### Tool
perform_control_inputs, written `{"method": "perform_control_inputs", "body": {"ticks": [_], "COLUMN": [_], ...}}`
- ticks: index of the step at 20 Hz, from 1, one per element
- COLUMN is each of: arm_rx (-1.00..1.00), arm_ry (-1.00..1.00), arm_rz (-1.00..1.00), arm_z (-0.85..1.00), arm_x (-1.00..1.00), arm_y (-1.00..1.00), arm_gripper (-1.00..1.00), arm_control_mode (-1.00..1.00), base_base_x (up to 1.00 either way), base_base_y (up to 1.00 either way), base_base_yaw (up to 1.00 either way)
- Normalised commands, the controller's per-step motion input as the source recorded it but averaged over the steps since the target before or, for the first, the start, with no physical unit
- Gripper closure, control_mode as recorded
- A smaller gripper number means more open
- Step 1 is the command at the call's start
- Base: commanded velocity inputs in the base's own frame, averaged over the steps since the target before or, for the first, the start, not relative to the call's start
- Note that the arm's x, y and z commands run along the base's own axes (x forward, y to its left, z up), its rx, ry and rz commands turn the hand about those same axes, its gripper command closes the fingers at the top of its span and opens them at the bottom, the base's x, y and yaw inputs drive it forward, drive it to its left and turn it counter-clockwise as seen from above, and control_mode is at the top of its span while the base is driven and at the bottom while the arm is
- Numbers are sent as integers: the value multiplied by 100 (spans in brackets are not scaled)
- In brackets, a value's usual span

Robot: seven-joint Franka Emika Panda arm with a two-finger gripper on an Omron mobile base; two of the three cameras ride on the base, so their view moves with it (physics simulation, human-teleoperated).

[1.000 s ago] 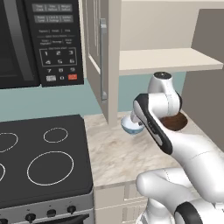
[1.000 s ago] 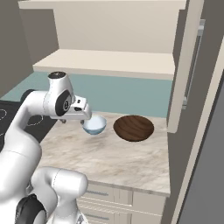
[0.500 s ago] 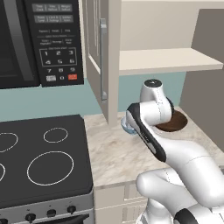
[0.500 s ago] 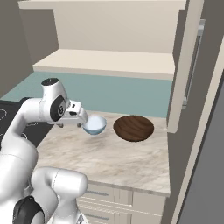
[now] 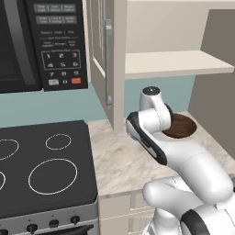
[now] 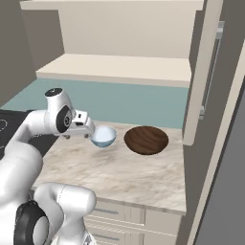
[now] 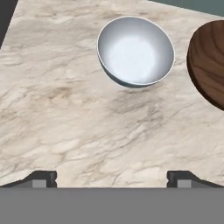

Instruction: Pick up the bowls on the counter and stack them on top of one another in the open cabinet. Place the smaller bowl on top of the larger bowl.

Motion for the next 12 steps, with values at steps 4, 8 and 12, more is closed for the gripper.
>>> {"method": "perform_control_inputs", "body": {"ticks": [4,8,12], "arm_rx": [0,0,0], "arm_ry": [0,0,0], "arm_rz": [4,3,2], "arm_z": [-9,-5,-12], "arm_x": [28,24,19], "arm_y": [1,0,0], "arm_gripper": [-100,-100,-100], "arm_control_mode": [-100,-100,-100], "base_base_x": [0,0,0], "base_base_y": [0,0,0], "base_base_yaw": [0,0,0]}}
